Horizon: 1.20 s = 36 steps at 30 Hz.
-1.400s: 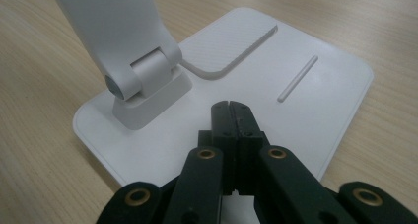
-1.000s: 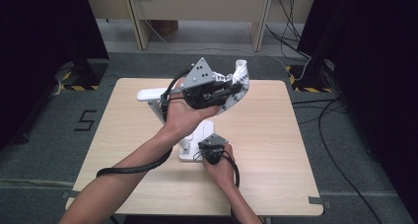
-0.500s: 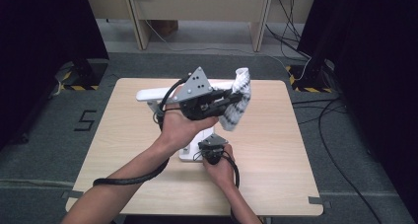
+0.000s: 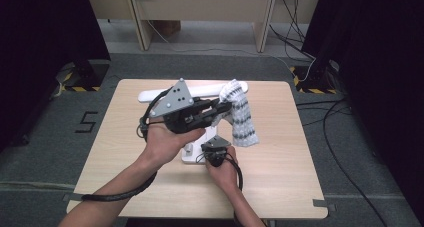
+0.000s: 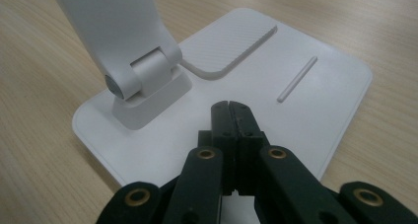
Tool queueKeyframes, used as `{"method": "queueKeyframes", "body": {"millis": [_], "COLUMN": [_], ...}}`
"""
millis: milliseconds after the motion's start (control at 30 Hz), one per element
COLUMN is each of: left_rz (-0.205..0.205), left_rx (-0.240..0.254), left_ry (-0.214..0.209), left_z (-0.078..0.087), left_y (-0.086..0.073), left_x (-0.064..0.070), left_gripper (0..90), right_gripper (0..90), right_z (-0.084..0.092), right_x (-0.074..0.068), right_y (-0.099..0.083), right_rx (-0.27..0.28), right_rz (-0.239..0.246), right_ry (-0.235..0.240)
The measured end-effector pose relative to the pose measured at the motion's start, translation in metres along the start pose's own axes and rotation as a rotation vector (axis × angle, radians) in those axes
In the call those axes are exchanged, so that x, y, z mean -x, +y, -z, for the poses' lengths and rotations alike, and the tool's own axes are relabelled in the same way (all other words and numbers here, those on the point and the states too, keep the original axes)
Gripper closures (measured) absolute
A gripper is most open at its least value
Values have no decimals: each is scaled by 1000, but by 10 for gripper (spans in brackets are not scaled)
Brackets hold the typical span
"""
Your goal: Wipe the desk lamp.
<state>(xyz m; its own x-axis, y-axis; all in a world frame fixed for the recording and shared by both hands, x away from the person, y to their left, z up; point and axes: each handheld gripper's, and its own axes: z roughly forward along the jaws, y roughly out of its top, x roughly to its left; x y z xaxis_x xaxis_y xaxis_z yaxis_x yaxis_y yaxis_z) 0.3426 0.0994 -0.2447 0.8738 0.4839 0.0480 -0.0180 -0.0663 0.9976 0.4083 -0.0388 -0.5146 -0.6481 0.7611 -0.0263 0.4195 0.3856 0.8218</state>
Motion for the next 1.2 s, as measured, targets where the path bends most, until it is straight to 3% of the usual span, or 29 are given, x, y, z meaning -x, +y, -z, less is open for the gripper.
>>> {"method": "queueKeyframes", "body": {"millis": [300,1200], "left_rz": [0,6], "left_rx": [13,-14], "left_ry": [28,102], "left_z": [29,83], "left_y": [-8,-39], "left_x": [-3,-16], "left_gripper": [835,835], "right_gripper": [900,900], "right_z": [0,0], "right_x": [0,0], "right_y": [0,0], "right_rx": [0,0], "right_rz": [2,2], "right_ry": [-4,-7]}}
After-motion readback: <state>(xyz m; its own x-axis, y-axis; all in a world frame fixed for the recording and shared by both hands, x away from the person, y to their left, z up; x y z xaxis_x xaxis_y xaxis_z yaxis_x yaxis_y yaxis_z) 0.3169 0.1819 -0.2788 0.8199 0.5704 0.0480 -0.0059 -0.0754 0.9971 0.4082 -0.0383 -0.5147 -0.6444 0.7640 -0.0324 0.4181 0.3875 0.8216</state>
